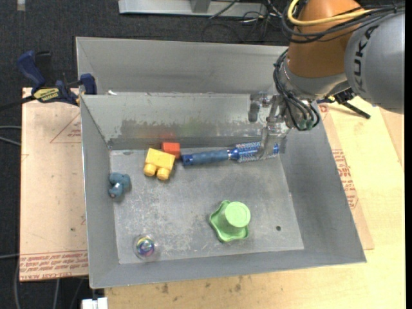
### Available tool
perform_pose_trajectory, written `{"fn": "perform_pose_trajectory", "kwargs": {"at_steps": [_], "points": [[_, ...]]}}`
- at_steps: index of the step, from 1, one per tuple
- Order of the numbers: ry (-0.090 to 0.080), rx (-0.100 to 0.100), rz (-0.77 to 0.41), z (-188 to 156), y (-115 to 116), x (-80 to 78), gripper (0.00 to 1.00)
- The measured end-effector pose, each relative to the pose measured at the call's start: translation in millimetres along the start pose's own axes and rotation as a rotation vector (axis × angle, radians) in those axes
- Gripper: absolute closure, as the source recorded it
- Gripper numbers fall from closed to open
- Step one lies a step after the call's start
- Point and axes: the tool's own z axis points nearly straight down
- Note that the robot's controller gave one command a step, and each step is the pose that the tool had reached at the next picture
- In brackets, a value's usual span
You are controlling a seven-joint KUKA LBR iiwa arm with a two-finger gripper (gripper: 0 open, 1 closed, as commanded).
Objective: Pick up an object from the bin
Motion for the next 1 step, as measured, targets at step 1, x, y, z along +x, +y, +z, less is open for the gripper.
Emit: {"fn": "perform_pose_trajectory", "kwargs": {"at_steps": [1], "points": [[0.009,-0.001,0.118,76.4,12.5,12.1,0.0]]}}
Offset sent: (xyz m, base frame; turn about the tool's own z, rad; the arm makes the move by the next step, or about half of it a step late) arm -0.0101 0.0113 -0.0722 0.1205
